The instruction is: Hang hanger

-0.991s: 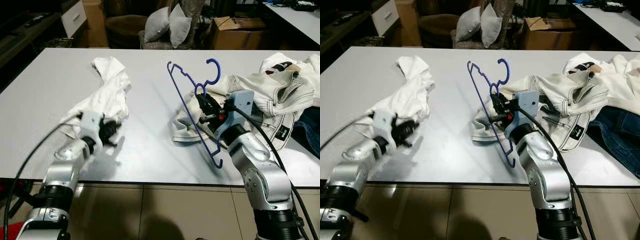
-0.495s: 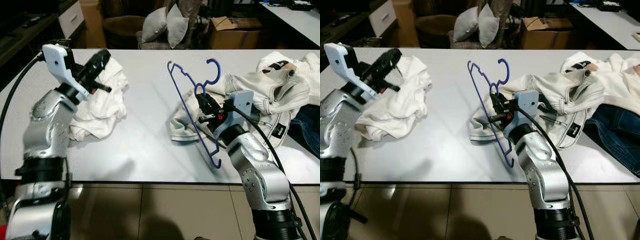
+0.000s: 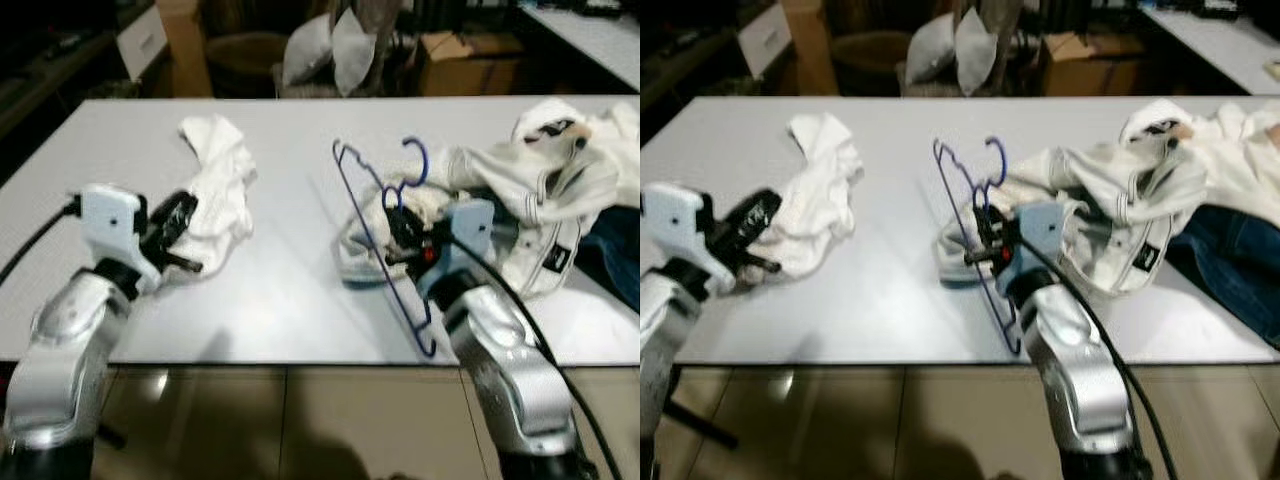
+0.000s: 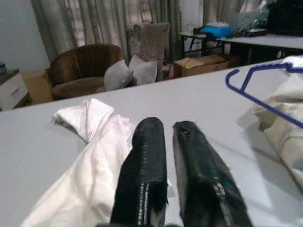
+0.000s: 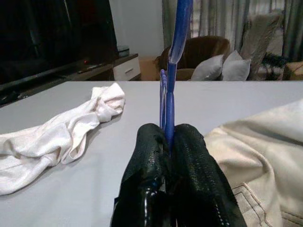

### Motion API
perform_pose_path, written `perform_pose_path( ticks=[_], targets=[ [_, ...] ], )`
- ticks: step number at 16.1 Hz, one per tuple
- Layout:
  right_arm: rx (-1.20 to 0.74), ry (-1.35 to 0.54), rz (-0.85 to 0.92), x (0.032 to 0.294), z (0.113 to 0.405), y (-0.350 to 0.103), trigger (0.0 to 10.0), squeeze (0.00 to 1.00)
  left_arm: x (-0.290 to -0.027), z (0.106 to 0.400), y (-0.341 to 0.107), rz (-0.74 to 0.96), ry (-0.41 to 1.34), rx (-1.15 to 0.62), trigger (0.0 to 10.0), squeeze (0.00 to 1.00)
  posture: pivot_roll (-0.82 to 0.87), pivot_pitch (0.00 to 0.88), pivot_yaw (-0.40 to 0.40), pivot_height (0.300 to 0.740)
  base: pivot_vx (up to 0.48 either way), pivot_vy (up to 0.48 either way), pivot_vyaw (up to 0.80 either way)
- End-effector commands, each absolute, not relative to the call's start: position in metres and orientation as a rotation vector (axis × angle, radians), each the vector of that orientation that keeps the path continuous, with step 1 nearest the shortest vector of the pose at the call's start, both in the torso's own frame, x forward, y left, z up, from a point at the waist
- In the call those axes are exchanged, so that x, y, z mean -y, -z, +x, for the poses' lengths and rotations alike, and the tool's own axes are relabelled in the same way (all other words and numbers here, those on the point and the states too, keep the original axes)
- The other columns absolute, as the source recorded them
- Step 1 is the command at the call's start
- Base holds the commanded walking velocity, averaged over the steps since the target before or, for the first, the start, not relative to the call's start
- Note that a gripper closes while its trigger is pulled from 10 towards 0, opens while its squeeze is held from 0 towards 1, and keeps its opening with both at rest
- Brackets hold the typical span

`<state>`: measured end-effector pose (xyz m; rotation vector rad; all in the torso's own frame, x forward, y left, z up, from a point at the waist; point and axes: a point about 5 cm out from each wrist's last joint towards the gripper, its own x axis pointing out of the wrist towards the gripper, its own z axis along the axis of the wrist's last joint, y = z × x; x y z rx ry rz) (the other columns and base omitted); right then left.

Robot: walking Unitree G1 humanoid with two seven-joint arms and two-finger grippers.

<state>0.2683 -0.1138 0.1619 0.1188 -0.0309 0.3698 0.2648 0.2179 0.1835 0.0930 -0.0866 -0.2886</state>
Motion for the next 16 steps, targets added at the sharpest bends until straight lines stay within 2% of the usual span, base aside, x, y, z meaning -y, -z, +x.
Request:
perform_pose_path(
  ticks=[1, 2, 6, 8, 9, 13, 15, 16],
  targets=[
    [0.043, -0.396, 0.141, 0.111, 0.266, -0.166, 10.0, 0.0, -0.22, 0.26, -0.187, 0.111, 0.253, 0.09, 10.0, 1.0, -0.01, 0.0, 0.048, 0.74, 0.0, 0.48, -0.8],
    [0.039, -0.393, 0.144, 0.113, 0.266, -0.163, 10.0, 0.0, -0.219, 0.256, -0.184, 0.117, 0.231, 0.078, 10.0, 1.0, -0.01, 0.0, 0.05, 0.74, 0.0, 0.48, -0.7],
    [0.049, -0.379, 0.141, 0.119, 0.262, -0.166, 10.0, 0.0, -0.213, 0.243, -0.175, 0.138, 0.223, 0.03, 10.0, 1.0, -0.04, 0.0, 0.101, 0.74, 0.0, 0.48, 0.0],
    [0.065, -0.312, 0.127, 0.129, 0.264, -0.17, 10.0, 0.0, -0.205, 0.248, -0.162, 0.112, 0.25, 0.013, 10.0, 1.0, -0.1, 0.0, 0.085, 0.74, 0.0, 0.144, 0.0],
    [0.069, -0.296, 0.156, 0.135, 0.264, -0.173, 10.0, 0.0, -0.198, 0.248, -0.16, 0.101, 0.252, 0.023, 10.0, 1.0, -0.08, 0.0, 0.057, 0.74, 0.0, -0.472, 0.0],
    [0.058, -0.269, 0.078, 0.158, 0.265, -0.173, 10.0, 0.0, -0.161, 0.248, -0.141, 0.073, 0.296, -0.017, 10.0, 1.0, -0.12, 0.0, 0.071, 0.74, 0.0, -0.472, 0.0],
    [0.059, -0.239, 0.076, 0.167, 0.265, -0.175, 10.0, 0.0, -0.154, 0.251, -0.137, 0.062, 0.296, -0.013, 10.0, 1.0, -0.13, 0.0, 0.07, 0.74, 0.0, -0.472, 0.0],
    [0.058, -0.235, 0.069, 0.169, 0.264, -0.176, 10.0, 0.0, -0.152, 0.255, -0.136, 0.035, 0.277, -0.014, 10.0, 1.0, -0.14, 0.0, 0.074, 0.74, 0.0, 0.0, 0.0]
  ],
)
